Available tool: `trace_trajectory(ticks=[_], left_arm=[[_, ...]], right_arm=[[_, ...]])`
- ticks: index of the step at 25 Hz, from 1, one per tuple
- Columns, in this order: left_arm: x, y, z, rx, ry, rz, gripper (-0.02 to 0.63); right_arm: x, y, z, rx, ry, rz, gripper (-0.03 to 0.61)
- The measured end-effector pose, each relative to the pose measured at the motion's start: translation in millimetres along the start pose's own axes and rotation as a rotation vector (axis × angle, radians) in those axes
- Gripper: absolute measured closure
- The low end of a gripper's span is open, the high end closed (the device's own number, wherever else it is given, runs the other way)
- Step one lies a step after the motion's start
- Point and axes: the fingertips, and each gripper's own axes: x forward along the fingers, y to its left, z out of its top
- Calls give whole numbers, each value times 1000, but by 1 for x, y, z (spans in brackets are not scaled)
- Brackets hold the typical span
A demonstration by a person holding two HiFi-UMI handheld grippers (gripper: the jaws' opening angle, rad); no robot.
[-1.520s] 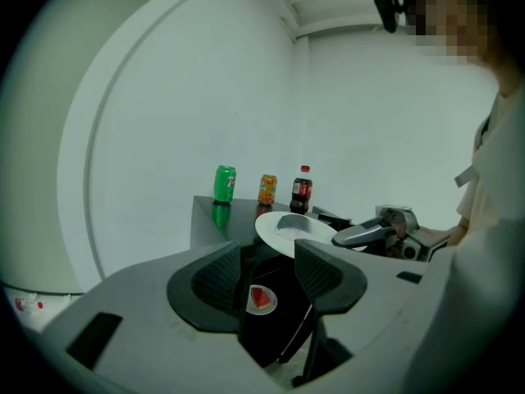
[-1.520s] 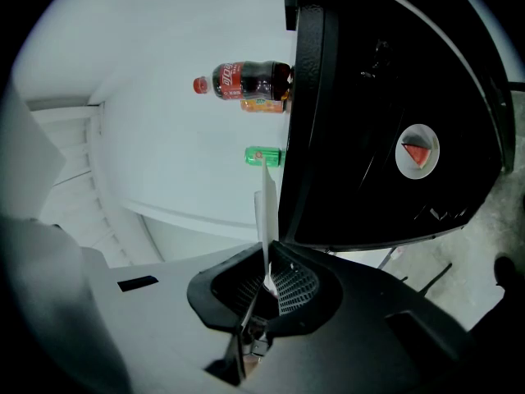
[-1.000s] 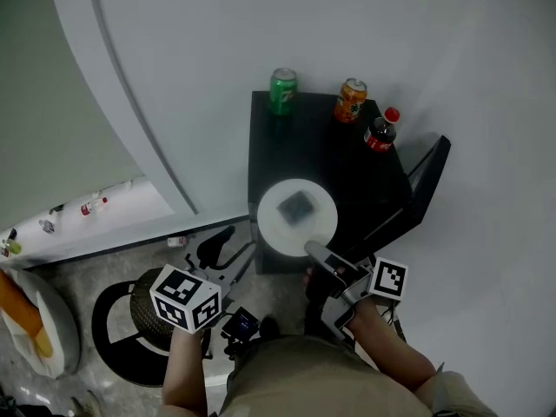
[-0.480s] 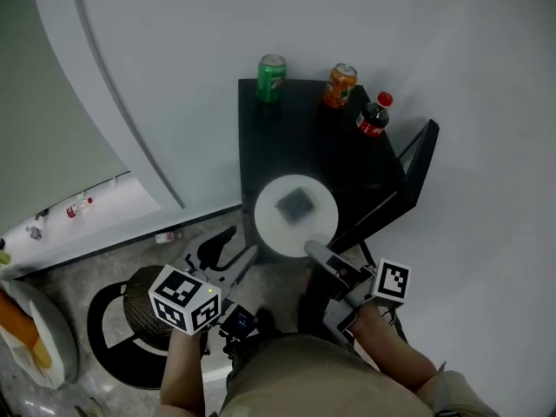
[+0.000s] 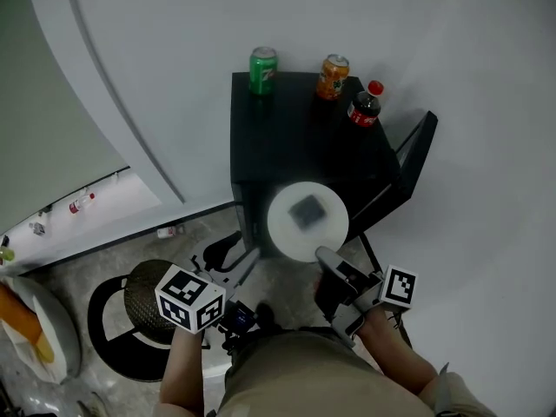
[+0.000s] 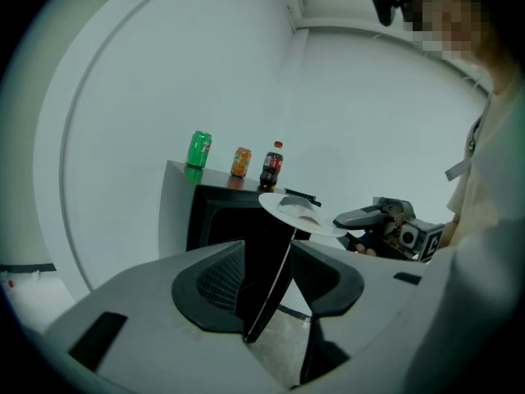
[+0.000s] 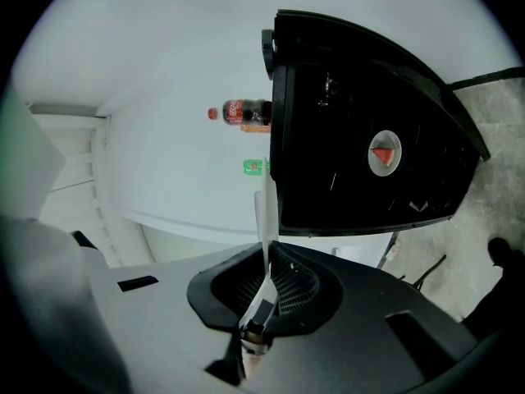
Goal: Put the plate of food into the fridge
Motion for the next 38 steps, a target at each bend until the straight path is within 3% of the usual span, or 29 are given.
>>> trace_trajectory(ticks=[5, 8, 10, 26, 38], left_arm=[[11, -25, -2, 13, 6, 11, 474], [17, -41, -3, 17, 0, 24, 572], [20, -52, -5, 13, 0, 27, 595], [31, -137, -49, 43, 98, 118, 603], [-1, -148, -87, 35, 154, 276, 604]], right_arm=[[-28, -4, 5, 5, 4, 7, 548], [-45, -4, 8, 8, 8, 18, 548], [-58, -7, 8, 15, 14, 21, 548], [-149, -50, 6, 73, 86, 7, 548], [-156, -82, -10, 96, 173, -2, 546]])
